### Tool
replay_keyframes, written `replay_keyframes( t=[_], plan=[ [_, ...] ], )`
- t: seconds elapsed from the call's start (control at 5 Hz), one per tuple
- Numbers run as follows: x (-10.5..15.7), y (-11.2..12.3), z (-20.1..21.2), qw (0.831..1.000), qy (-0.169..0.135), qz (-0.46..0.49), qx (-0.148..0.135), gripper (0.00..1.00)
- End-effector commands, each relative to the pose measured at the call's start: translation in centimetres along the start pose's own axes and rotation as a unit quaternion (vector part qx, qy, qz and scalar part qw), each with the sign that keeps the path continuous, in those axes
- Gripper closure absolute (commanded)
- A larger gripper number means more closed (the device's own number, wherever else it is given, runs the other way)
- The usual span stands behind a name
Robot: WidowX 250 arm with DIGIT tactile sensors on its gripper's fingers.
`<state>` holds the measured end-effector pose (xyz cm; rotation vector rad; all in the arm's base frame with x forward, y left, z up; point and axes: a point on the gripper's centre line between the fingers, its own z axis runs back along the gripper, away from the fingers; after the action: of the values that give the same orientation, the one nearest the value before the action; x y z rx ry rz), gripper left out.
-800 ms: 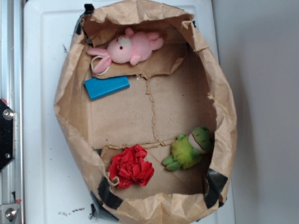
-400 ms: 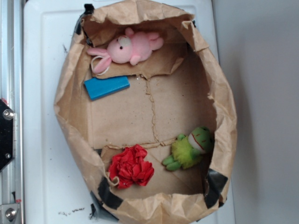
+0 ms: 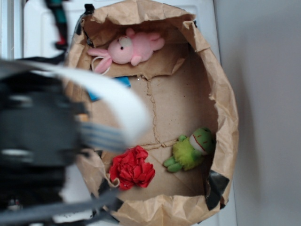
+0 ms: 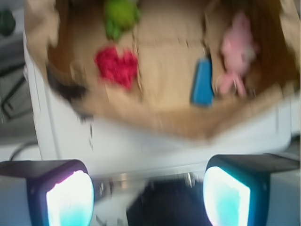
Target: Grab the green animal.
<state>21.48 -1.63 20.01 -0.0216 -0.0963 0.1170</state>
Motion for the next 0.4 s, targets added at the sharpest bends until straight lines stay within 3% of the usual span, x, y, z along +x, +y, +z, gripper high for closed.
replay_keyframes(
  t=[0.0,0.2],
  plan=[
    [8.9,1.3,-2.1,0.995,-0.071,-0.065,-0.019,0.00],
    [11.0,2.4,-3.8,0.993,-0.073,-0.089,-0.042,0.00]
  ],
)
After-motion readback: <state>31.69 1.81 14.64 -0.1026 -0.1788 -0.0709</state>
